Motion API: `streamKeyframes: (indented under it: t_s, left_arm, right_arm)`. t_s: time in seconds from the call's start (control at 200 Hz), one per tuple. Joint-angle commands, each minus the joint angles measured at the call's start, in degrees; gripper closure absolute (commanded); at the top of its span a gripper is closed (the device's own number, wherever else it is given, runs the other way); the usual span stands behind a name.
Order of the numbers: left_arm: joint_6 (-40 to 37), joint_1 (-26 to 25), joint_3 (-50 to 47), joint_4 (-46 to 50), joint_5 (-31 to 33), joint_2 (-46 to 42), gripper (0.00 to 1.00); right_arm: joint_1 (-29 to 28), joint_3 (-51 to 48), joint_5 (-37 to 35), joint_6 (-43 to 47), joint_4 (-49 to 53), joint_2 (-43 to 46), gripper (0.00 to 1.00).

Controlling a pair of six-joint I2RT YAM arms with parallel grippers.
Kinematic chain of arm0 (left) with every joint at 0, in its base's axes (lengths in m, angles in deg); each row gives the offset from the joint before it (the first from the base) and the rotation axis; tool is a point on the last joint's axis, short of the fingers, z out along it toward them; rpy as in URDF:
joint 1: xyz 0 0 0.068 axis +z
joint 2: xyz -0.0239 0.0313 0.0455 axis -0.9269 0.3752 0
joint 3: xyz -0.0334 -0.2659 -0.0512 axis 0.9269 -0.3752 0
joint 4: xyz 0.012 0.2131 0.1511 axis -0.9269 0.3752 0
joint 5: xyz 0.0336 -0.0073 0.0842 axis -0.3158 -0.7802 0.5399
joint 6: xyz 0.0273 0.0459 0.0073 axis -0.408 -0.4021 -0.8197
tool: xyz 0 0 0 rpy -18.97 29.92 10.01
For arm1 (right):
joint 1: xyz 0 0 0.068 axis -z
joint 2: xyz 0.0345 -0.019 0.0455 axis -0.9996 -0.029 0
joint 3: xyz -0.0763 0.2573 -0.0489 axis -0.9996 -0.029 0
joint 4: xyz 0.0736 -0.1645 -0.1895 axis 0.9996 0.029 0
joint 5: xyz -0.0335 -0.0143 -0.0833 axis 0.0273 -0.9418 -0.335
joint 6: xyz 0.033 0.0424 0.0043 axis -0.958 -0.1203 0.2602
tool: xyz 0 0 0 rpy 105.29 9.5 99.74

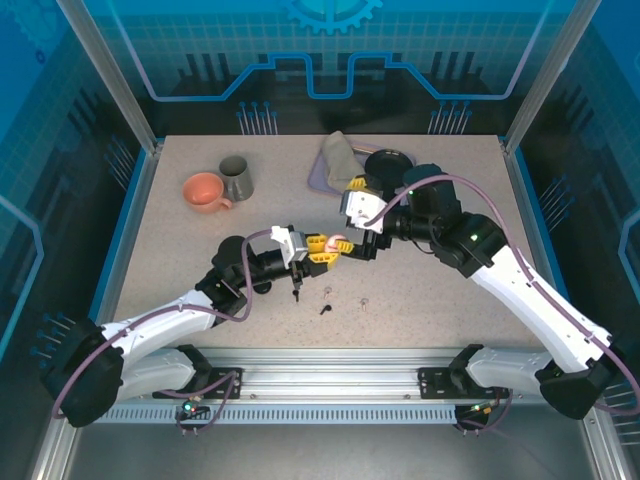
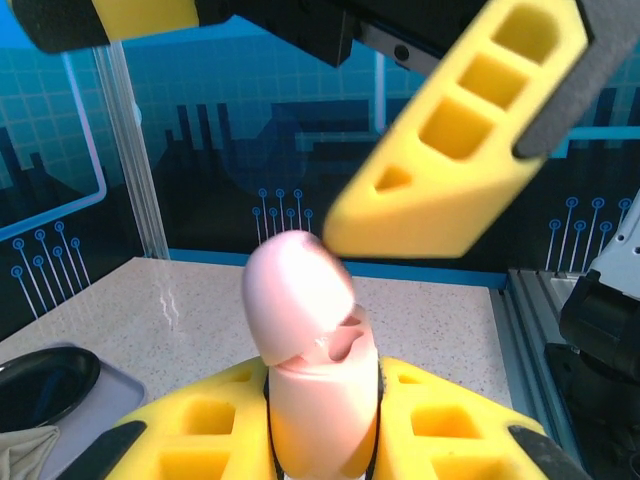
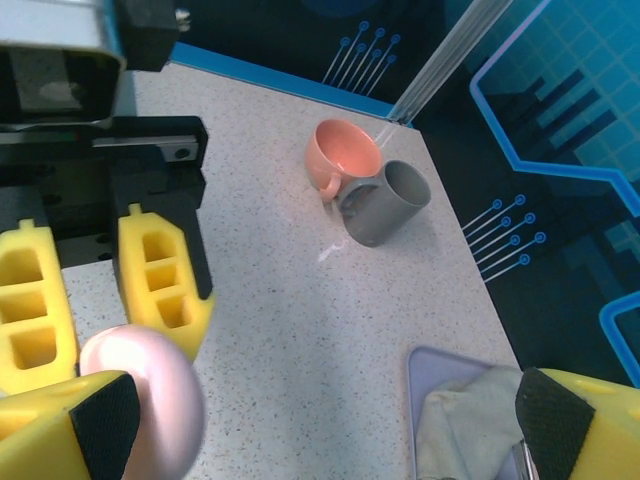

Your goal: Insert the wireless bluetooth earbuds into the charging case

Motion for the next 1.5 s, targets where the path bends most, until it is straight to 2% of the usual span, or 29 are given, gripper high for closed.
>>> streamKeyframes:
  t_s: [0.0,0.245,0.43,0.705,0.9,1.496]
  left_arm:
    - [-1.1,-0.33,1.2,-0.15,-0.66,-0.45,1.0]
    - [-1.01,-0.35,1.28,-0.12,0.0,-0.27,1.0]
    - [-0.84,-0.28,2.17,0.47,-0.31,0.18,1.0]
    - [-1.19,-0.29,2.89,1.2,-0.79,0.61,1.0]
    - [-1.36,-0.27,3.09,1.84,-1.14,0.66,1.0]
    - [-1.89,-0.33,3.79,3.51,-2.11,1.01,1.0]
  right_arm:
    - [1.45,1.46,2.14,-1.99,0.08,0.81,0.0]
    - [3.47,-2.42,6.8,-3.51,1.24,5.86,0.0]
    - [2.09,-3.6,9.87,-0.42,5.09,4.44,0.0]
    - [0.36,-2.05,9.01,1.3,4.0,-0.1,0.0]
    - [0.12,-0.85,5.46,1.15,3.43,-2.19,0.0]
    - [4.11,2.97,1.66,-0.92,4.53,-3.32,0.01]
